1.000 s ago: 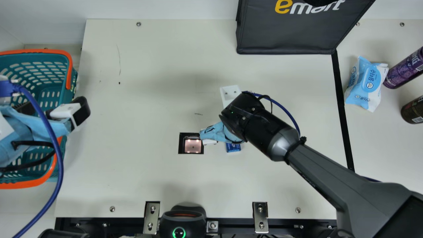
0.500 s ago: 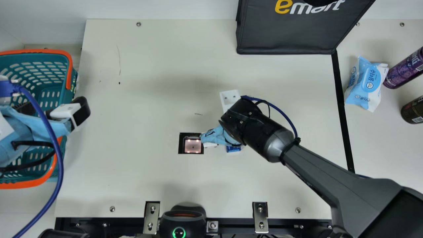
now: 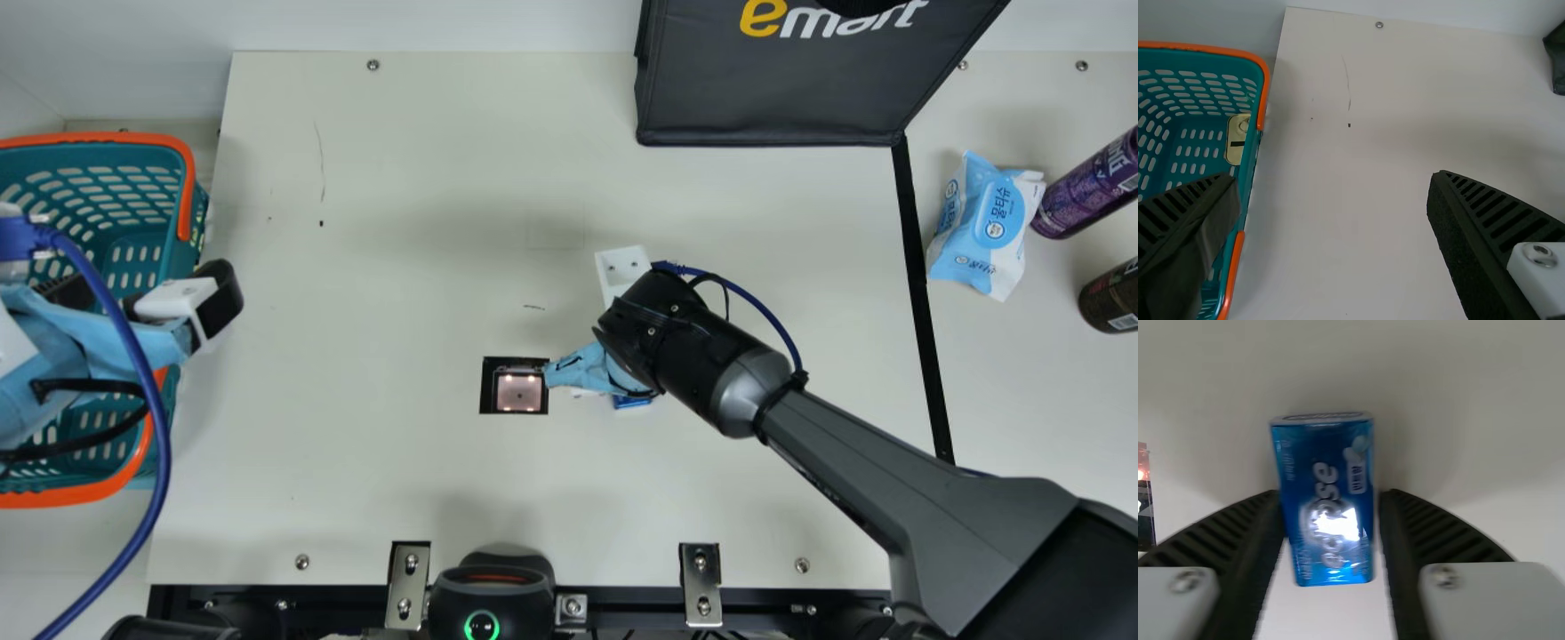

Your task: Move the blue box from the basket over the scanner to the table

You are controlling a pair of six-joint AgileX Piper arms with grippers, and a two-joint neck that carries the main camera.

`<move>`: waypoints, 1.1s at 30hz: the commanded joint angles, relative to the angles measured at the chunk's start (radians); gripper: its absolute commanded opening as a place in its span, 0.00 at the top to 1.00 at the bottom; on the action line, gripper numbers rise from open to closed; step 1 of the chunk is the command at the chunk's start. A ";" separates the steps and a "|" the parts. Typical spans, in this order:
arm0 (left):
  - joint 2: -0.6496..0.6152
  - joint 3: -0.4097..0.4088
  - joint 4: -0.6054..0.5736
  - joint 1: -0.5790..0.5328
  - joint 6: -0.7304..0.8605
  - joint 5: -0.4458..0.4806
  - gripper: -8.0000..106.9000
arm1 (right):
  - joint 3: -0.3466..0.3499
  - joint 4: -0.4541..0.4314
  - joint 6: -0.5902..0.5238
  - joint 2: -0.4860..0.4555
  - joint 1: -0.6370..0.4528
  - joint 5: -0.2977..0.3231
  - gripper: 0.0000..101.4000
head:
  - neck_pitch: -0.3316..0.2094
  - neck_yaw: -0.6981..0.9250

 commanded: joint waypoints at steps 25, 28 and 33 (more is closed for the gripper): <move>0.000 0.000 0.000 0.000 0.000 0.000 0.15 | -0.069 -0.013 -0.020 -0.083 -0.003 0.102 1.00 | -0.029 -0.068; 0.000 0.000 0.000 0.000 0.000 0.000 0.15 | -0.061 -0.006 -0.036 -0.106 -0.020 0.103 1.00 | -0.029 -0.138; 0.000 0.000 0.000 0.000 0.000 0.000 0.15 | -0.015 0.005 -0.072 -0.171 -0.084 0.099 1.00 | -0.029 -0.255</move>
